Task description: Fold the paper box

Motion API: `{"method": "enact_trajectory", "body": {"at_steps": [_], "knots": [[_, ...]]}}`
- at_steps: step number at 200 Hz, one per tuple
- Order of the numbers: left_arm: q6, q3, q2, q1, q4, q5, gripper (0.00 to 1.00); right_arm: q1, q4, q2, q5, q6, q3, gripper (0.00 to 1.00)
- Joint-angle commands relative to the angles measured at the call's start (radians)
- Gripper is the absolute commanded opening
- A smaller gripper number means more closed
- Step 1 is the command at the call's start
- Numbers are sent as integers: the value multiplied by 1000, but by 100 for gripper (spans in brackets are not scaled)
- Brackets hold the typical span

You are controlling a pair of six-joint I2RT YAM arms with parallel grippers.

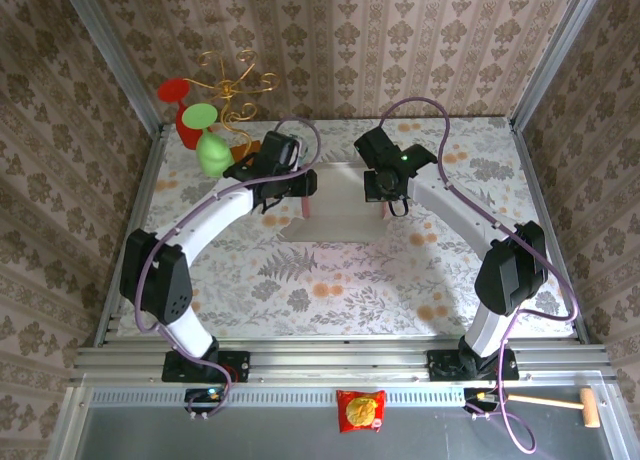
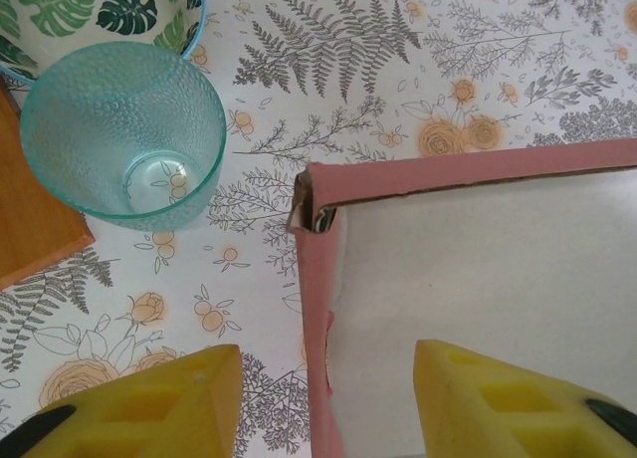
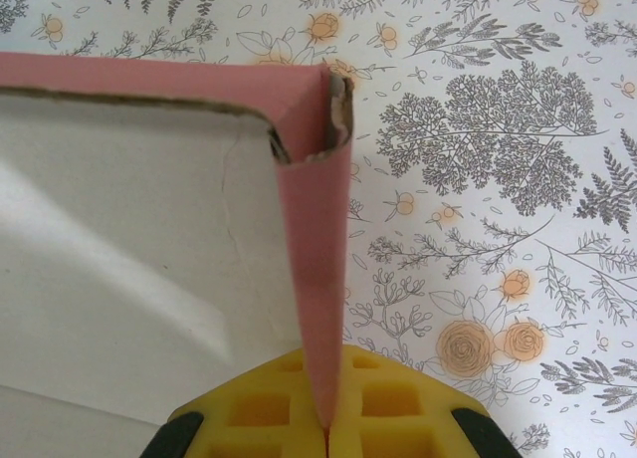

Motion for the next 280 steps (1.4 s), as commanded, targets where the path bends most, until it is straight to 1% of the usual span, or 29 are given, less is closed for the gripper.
{"method": "enact_trajectory", "body": {"at_steps": [1,18,41,53,71,108,121,132,135,145,152,160,170,183,191,208,222,232,242,256,270,280], "knots": [[5,12,41,5,3,-17,43,-8,-13,-39,-20,3,-6,0],[11,29,67,1,-13,-31,35,-13,-14,-40,-24,5,-9,0],[12,46,86,-13,-54,-110,26,-17,-9,-48,-25,6,-14,0],[10,43,84,-18,-61,-148,17,-19,-9,-49,-24,7,-17,0],[15,46,78,-31,-76,-215,0,-19,-7,-48,-25,7,-18,0],[36,114,101,-74,-180,-375,0,-19,-12,-41,-9,9,-20,0],[45,128,104,-86,-196,-399,0,-19,-12,-40,-10,8,-19,0],[43,124,98,-87,-188,-383,0,-19,-7,-43,-15,7,-19,0],[42,121,95,-85,-184,-375,3,-19,-6,-43,-16,5,-20,0],[41,105,79,-83,-157,-342,21,-21,-3,-45,-19,6,-20,0],[38,91,63,-79,-135,-305,31,-23,0,-49,-24,6,-21,0],[30,78,47,-71,-110,-248,40,-26,4,-51,-33,5,-23,0],[13,57,32,-56,-82,-184,47,-33,15,-58,-48,4,-30,0],[-13,28,18,-34,-47,-101,51,-39,30,-67,-67,2,-38,0],[-21,7,13,-23,-22,-60,52,-43,30,-69,-73,0,-39,0],[-27,-20,12,-16,18,-19,53,-46,31,-66,-81,-3,-40,0],[-29,-24,20,-15,35,-3,52,-45,31,-62,-86,-3,-39,0],[-29,-18,31,-15,36,1,49,-46,31,-63,-88,1,-41,0],[-27,-12,42,-15,35,2,41,-47,30,-63,-90,2,-41,0],[-26,-7,50,-15,37,-1,23,-47,29,-65,-85,2,-43,0],[-24,5,51,-20,25,-24,1,-47,23,-66,-69,-3,-46,0],[-20,26,49,-29,-6,-76,0,-47,12,-64,-45,-5,-43,0]]}}
